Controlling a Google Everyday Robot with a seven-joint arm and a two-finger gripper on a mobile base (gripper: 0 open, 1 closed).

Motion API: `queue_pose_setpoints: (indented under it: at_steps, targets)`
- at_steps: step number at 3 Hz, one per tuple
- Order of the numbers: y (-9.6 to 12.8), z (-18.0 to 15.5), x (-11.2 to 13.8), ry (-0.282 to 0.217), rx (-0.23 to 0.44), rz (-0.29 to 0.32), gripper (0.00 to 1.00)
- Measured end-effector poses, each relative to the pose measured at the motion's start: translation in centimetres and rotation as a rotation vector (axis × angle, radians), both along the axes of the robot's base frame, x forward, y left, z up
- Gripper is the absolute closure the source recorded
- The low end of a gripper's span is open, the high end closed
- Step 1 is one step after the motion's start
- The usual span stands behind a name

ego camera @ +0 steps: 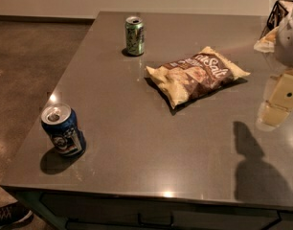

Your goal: Pick pepsi can

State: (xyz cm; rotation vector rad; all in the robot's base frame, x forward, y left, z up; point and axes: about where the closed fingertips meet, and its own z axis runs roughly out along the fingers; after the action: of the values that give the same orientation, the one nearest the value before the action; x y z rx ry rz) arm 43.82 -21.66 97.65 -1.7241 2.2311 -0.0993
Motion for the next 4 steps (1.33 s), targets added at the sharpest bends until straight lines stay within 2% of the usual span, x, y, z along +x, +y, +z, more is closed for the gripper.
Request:
queue_pose_setpoints:
  at_steps: [2,3,4]
  targets:
    - [0.6,0.2,0.0,-0.003,0.02,0.012,0.0]
    - [4.4,-0.3,-0.3,-0.007,0.086,0.059,0.0]
    - [9.7,-2.0,-0.1,0.006,0.147,0.111,0.0]
